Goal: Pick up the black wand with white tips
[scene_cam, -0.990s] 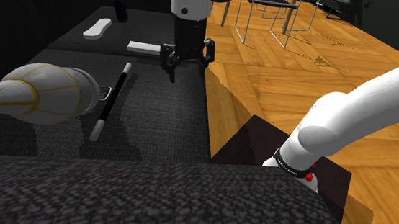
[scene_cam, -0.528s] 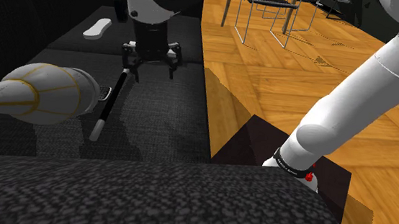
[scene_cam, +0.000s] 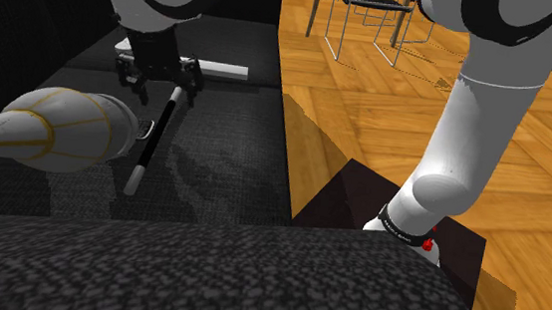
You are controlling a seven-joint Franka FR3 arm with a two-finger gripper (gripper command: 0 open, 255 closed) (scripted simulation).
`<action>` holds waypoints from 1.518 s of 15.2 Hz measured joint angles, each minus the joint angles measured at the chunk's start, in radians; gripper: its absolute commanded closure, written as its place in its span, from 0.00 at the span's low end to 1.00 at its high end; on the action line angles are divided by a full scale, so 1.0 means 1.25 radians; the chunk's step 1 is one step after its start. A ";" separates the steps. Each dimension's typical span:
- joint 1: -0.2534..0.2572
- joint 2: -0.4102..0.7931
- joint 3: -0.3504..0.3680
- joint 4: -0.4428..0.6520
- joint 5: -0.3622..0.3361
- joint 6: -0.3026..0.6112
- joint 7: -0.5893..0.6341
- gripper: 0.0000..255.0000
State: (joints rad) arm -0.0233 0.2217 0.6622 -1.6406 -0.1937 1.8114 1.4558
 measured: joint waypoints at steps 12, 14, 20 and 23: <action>0.026 0.070 -0.016 0.002 -0.056 0.059 0.068 1.00; 0.025 0.068 -0.015 0.001 -0.055 0.059 0.067 1.00; 0.026 0.068 -0.015 0.000 -0.056 0.059 0.068 1.00; 0.026 0.069 -0.015 0.017 -0.053 0.038 0.065 1.00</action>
State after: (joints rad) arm 0.0097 0.3074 0.6438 -1.6198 -0.2602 1.8589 1.5368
